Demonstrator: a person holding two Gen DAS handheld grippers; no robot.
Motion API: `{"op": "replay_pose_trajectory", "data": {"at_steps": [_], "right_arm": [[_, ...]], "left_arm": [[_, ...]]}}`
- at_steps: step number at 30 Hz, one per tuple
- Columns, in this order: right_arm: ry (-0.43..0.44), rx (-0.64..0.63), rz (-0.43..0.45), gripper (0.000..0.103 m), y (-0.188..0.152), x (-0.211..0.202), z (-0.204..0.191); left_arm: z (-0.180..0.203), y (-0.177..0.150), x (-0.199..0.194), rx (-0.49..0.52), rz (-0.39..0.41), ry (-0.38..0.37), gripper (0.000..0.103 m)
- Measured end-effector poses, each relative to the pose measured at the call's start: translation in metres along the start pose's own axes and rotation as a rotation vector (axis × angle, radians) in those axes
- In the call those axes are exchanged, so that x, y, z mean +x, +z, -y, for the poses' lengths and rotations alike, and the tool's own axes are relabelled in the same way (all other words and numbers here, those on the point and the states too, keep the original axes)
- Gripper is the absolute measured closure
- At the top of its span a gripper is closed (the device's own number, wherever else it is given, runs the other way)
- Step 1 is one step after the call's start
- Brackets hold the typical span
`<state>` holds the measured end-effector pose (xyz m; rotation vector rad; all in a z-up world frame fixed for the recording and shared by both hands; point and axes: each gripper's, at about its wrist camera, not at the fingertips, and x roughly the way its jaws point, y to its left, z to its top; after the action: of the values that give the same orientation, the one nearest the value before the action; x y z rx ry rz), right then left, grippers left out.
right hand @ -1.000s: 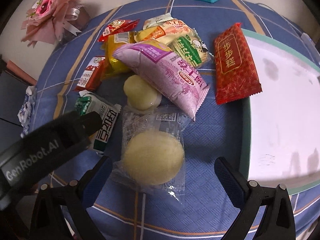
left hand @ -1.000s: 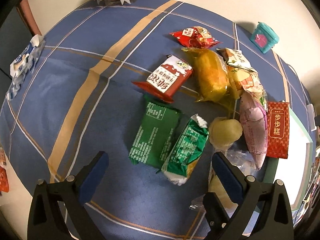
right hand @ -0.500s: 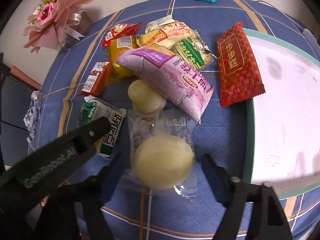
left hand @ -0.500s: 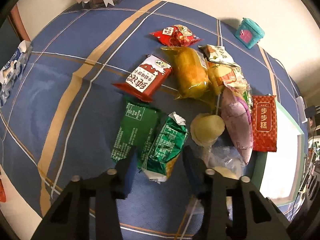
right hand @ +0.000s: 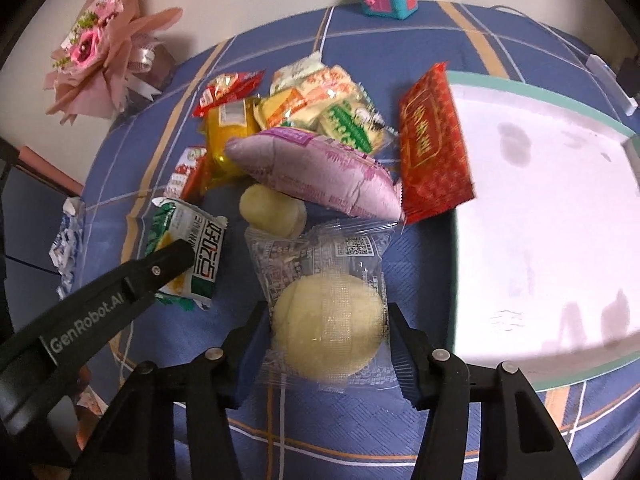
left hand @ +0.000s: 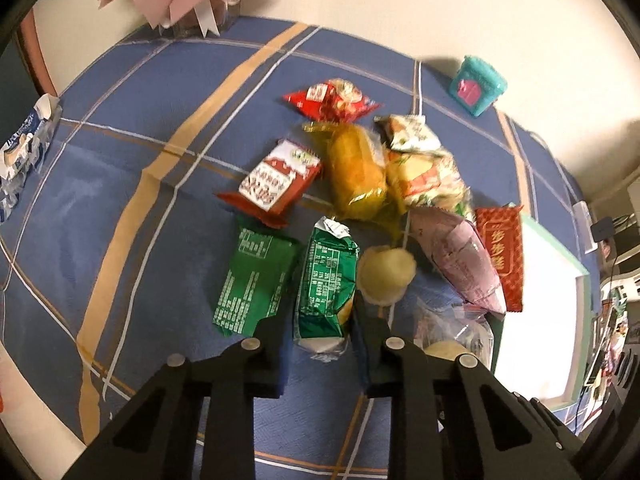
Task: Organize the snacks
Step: 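Reach the right tool to the wrapped cream bun while the left tool reaches the green biscuit pack, then carry the cream bun into the tray with the right tool while the left tool drops the green pack there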
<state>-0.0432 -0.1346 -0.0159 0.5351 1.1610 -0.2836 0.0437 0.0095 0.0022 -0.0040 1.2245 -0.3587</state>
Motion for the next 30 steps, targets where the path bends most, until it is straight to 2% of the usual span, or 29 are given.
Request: {"op": "replay_pose_trajectory", "data": {"at_steps": [7, 15, 23, 30], "right_arm": [[0.040, -0.001, 0.083, 0.044, -0.006, -0.030, -0.004], [0.038, 0.021, 0.122, 0.044, -0.008, -0.051, 0.005], [-0.082, 0.177, 0.174, 0.044, 0.002, -0.075, 0.069], [-0.203, 0.366, 0.186, 0.044, 0.005, -0.094, 0.145]], "left_arm": [[0.001, 0.006, -0.032, -0.013, 0.110, -0.020, 0.076], [-0.002, 0.004, -0.048, -0.042, 0.165, -0.034, 0.076], [0.029, -0.005, -0.050, 0.035, 0.165, -0.079, 0.076], [0.092, -0.025, -0.051, 0.204, 0.157, -0.162, 0.076]]}}
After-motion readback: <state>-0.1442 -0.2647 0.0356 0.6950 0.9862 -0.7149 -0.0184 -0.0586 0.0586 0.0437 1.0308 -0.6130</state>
